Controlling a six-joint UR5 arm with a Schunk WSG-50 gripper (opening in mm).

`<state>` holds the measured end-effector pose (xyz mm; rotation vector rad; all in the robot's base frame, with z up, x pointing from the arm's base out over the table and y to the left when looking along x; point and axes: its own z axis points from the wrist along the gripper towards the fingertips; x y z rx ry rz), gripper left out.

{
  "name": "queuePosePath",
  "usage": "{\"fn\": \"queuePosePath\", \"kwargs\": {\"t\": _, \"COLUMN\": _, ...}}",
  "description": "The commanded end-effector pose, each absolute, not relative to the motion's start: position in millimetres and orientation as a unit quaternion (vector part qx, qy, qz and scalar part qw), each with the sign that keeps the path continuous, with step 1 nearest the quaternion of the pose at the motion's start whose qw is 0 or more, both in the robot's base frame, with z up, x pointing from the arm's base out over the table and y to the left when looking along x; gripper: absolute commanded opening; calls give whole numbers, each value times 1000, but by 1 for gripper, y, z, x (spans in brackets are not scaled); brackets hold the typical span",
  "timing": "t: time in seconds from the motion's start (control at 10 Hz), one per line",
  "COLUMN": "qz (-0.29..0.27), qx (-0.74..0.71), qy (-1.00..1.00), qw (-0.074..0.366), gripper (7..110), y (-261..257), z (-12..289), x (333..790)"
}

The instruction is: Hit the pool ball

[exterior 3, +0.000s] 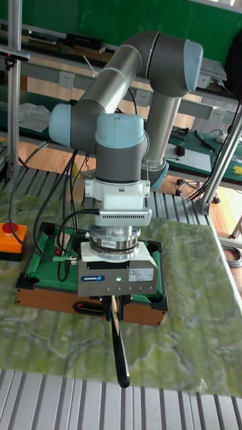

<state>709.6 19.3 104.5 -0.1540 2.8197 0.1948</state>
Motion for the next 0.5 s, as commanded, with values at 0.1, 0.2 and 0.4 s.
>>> {"fn": "queuePosePath", "kwargs": {"t": 0.1, "qz": 76, "qx": -39, "qy": 984, "qw": 154, "gripper": 7, "y": 19, "z": 105, "x": 707}}
{"fn": "queuePosePath", "kwargs": {"t": 0.2, "qz": 77, "qx": -36, "qy": 984, "qw": 156, "gripper": 7, "y": 17, "z": 104, "x": 706}}
{"fn": "queuePosePath", "kwargs": {"t": 0.4, "qz": 77, "qx": -33, "qy": 984, "qw": 157, "gripper": 7, "y": 15, "z": 103, "x": 705}}
